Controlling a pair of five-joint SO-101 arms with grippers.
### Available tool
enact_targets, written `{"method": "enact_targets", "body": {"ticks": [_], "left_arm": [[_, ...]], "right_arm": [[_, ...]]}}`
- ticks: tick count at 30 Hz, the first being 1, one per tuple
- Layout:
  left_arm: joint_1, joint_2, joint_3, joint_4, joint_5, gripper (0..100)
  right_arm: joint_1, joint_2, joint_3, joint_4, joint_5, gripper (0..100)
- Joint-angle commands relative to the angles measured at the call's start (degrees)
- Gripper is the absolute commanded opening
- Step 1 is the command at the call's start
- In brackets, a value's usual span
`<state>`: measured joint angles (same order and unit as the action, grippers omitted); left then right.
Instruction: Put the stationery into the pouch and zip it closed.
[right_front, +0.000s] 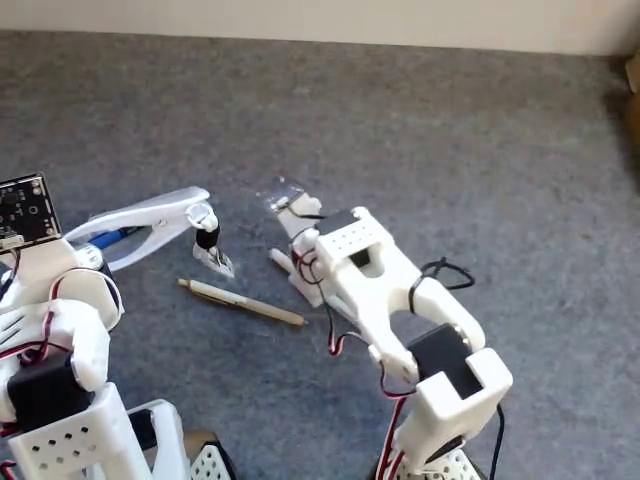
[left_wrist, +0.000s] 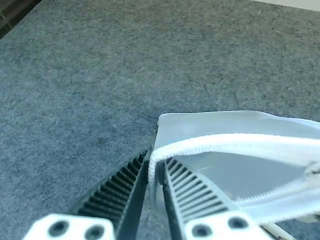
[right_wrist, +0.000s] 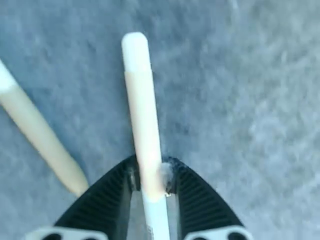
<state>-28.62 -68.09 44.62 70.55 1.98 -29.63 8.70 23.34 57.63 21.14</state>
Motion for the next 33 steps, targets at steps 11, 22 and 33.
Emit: {"method": "enact_targets", "body": {"ticks": [11, 22, 33], "left_arm": [[1.1, 0.92, 0.22, -0.7, 0.53, 1], [1.1, 0.92, 0.22, -0.7, 0.53, 1], [1.1, 0.92, 0.22, -0.7, 0.53, 1]], "right_arm": [[1.54, -4.79, -5.85, 10.86, 3.08, 13.0], [-2.95, -4.62, -5.58, 1.71, 3.08, 13.0], [-2.95, 1.71, -5.85, -1.89, 3.08, 13.0]]}}
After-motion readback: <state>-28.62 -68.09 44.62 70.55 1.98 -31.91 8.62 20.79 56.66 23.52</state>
